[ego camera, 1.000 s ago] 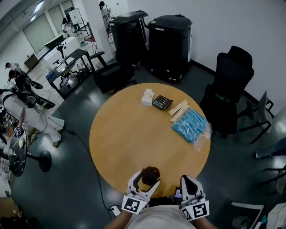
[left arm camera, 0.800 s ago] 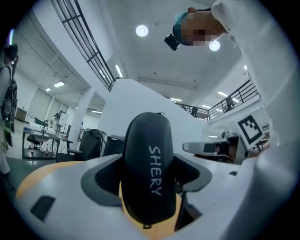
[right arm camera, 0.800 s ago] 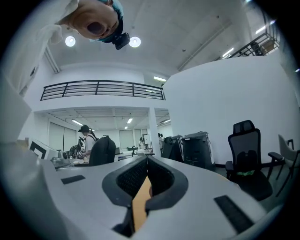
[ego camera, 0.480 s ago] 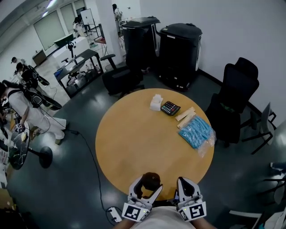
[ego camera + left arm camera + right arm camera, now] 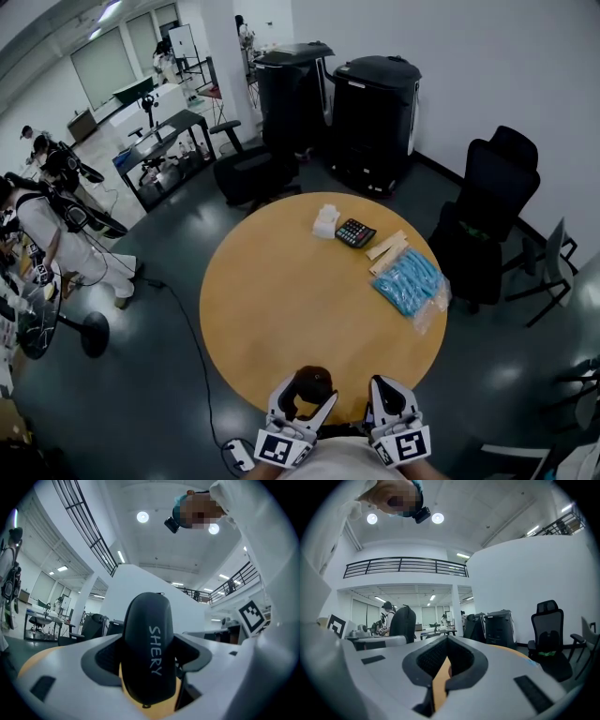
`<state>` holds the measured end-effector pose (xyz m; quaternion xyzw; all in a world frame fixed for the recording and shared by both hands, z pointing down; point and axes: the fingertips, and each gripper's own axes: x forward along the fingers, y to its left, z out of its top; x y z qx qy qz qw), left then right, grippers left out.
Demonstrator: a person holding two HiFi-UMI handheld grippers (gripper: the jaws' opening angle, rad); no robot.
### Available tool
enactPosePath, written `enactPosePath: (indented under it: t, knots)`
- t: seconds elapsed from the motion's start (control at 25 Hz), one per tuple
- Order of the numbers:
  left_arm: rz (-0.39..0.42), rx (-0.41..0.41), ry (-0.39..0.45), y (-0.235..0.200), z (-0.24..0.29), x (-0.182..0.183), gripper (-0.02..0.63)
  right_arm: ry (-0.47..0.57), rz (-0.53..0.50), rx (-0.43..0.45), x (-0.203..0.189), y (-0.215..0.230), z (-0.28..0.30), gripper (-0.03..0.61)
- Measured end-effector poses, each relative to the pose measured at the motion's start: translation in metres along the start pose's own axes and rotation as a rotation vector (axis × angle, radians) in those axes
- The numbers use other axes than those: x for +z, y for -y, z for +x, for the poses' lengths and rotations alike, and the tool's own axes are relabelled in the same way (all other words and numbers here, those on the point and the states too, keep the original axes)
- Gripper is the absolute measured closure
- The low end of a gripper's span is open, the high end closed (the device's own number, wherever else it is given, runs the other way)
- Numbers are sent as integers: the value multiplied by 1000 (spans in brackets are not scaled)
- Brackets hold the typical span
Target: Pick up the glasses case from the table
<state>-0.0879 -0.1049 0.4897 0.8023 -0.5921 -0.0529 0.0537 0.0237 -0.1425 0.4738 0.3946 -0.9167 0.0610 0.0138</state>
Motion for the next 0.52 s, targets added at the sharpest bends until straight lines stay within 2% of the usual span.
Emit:
enactPosePath:
  t: [0.16,0.52]
  knots:
    - [18,9,26,-2,-2,0,281,2,-3,-3,0,1,-2,563]
    - [-5,13,13,2,-5,0,281,-11,-3,-13,-3,2,-8,563]
